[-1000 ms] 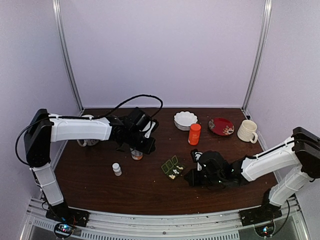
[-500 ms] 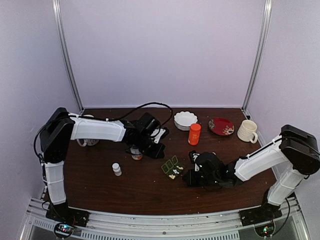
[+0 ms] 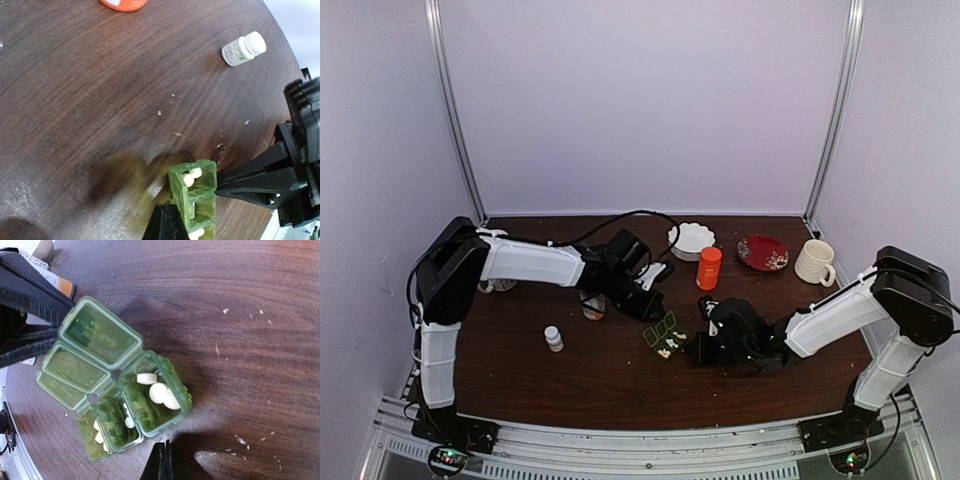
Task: Sort the pills into containers
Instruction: Close the lid of the pill container.
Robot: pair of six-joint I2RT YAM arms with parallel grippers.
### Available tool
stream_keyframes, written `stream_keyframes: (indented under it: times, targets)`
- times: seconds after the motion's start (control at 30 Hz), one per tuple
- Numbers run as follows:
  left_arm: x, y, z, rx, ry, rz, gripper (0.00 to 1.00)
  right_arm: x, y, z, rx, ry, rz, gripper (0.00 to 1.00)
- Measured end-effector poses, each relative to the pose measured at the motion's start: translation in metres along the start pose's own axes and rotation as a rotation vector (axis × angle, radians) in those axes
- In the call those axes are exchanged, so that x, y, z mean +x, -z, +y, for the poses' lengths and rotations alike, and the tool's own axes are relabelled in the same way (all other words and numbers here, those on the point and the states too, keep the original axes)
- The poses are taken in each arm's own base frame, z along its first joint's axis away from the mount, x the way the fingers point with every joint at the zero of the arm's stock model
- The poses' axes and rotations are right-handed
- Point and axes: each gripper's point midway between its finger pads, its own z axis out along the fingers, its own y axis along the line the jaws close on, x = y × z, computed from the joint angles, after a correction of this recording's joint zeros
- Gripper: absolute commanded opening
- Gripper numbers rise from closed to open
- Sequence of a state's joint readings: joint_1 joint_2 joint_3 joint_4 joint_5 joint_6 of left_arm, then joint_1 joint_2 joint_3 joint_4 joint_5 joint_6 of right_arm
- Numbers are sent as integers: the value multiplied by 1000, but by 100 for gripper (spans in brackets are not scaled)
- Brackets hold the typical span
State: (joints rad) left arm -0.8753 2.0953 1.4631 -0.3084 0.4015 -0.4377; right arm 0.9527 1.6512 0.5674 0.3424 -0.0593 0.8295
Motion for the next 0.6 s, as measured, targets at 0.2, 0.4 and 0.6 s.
stream_keyframes:
  times: [0.2,0.4,0.6]
  targets:
    - [0,-2,-13,41,-22,-2,0,-7,-2,0,-6,4,-6,0]
    - [1,-3,-20,69,-30,3,0,-11,-3,-3,-2,0,-13,0]
    - [4,-9,-23,87,-32,13,0,-12,-3,0,-15,15,-6,0]
